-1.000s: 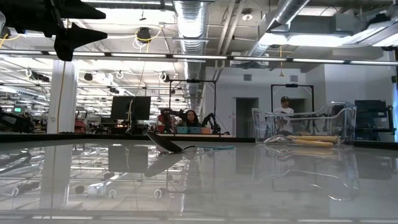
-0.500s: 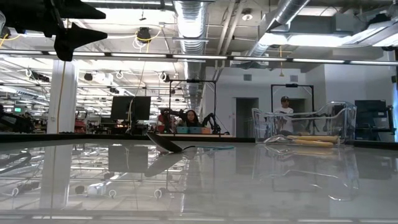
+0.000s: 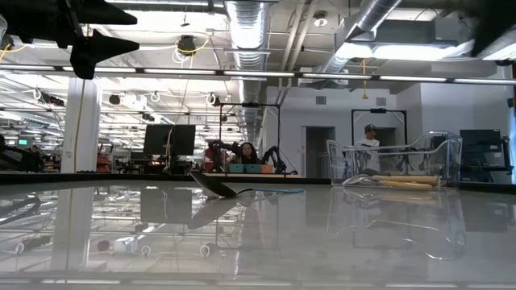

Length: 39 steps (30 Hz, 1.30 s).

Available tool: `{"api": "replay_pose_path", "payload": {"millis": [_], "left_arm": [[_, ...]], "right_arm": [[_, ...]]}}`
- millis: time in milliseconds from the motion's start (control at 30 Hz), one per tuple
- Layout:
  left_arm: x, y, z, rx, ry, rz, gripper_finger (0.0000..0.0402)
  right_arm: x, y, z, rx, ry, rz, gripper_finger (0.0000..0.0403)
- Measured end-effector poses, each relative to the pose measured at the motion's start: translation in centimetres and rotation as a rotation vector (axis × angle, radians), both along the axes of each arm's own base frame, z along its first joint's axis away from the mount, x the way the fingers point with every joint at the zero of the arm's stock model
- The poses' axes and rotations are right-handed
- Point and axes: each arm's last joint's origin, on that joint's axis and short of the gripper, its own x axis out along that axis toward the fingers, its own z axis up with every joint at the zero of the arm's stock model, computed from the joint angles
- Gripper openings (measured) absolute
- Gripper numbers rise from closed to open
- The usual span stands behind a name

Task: Sort silverware by color (type)
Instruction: Put the blue spoon into the bottom left transparent bin

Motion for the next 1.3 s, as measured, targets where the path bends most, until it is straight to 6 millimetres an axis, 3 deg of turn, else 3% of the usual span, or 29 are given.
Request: {"api": "replay_pose_path", "payload": {"millis": [233, 433, 900, 1300], "left_arm": [[0.0, 0.0, 0.0, 0.0, 0.0, 0.0, 0.0226], [0.0, 0.0, 0.0, -0.001, 0.0, 0.0, 0.0226], [0.0, 0.0, 0.0, -0.001, 0.0, 0.0, 0.0226], [0.0, 0.0, 0.0, -0.006, -0.002, 0.0, 0.0226]], "right_arm": [[3.9, -2.6, 0.7, -0.102, -0.098, 0.229, 0.0152], [6.0, -5.3, 1.0, -0.135, -0.12, 0.275, 0.0152], [8.8, -9.5, 1.9, -0.254, -0.215, 0.395, 0.0152], [10.6, -11.9, 2.9, -0.355, -0.345, 0.729, 0.0152]]}}
